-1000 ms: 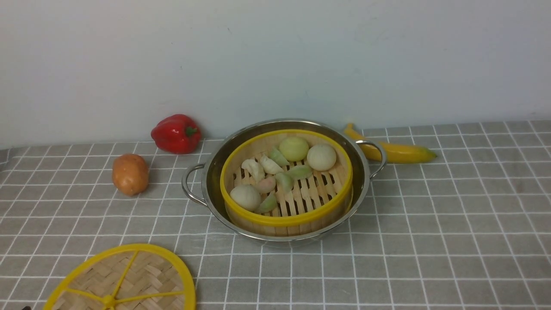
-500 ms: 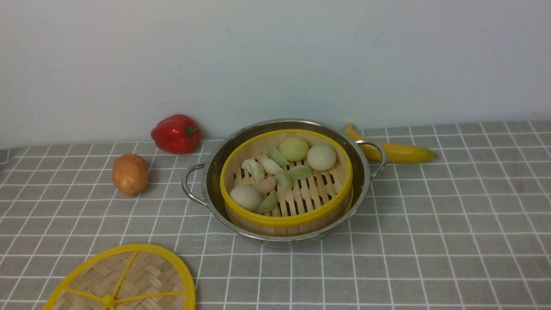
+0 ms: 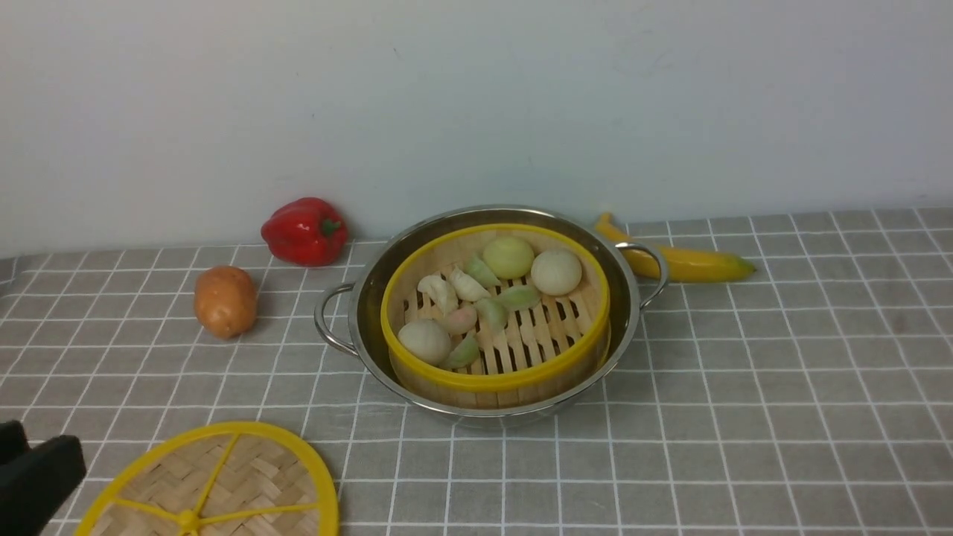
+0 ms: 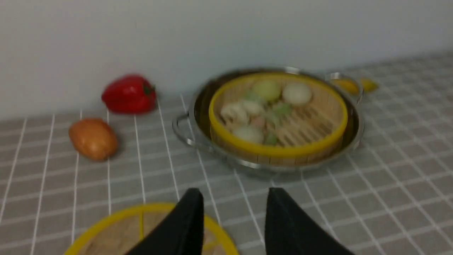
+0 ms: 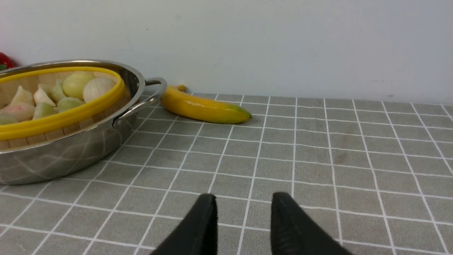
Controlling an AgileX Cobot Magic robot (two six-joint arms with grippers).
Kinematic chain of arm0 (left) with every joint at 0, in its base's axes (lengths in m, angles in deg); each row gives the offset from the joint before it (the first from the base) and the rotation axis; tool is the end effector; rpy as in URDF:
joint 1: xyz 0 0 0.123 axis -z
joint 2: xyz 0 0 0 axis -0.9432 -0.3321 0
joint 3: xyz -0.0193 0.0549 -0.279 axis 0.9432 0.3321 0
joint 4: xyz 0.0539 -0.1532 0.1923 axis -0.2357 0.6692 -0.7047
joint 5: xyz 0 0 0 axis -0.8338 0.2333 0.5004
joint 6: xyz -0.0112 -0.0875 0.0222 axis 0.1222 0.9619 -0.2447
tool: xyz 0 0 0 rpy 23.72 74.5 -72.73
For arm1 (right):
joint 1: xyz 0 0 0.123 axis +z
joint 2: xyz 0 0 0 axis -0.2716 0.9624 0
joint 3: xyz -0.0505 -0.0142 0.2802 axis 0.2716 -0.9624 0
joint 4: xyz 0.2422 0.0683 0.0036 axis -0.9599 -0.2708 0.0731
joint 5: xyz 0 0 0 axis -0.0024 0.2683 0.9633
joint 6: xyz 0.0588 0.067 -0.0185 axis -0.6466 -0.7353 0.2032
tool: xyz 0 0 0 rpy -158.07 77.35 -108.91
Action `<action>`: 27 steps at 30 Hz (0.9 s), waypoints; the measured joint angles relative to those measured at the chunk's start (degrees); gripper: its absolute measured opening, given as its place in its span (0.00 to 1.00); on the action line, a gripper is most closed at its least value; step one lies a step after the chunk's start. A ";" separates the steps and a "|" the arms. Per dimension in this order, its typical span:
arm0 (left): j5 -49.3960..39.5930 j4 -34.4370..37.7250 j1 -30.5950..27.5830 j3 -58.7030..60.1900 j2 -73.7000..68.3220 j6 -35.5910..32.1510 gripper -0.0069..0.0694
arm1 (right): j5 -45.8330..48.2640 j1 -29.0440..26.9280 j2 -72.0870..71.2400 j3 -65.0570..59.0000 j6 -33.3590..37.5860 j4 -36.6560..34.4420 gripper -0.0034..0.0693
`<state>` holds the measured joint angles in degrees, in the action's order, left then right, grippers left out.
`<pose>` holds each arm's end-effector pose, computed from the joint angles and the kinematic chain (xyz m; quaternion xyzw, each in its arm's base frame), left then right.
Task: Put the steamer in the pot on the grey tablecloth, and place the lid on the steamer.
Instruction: 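Grasp the bamboo steamer lid lying on the table by its centre knob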
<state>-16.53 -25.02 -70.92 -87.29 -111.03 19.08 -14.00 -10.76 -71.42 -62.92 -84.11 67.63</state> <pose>0.0609 -0.0249 0.3419 0.1148 0.8605 -0.0929 0.4876 0.0533 0.0086 0.1797 -0.0020 0.7931 0.0782 0.6040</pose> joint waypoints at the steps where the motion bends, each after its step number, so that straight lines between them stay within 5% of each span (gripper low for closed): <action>1: -2.40 -1.49 0.00 -2.10 -3.43 0.58 0.41 | 0.00 0.00 0.00 0.00 0.00 0.00 0.38; 11: -10.09 -8.97 0.00 -9.43 -33.36 3.84 0.41 | 0.00 0.00 0.00 0.00 -0.99 0.00 0.38; 27: -3.27 -16.30 0.00 -9.43 -61.93 12.75 0.41 | 0.00 0.00 0.00 0.00 -1.43 0.00 0.38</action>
<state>-19.81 -41.32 -70.92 -96.72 -172.96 31.83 -14.00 -10.76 -71.42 -62.92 -85.54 67.63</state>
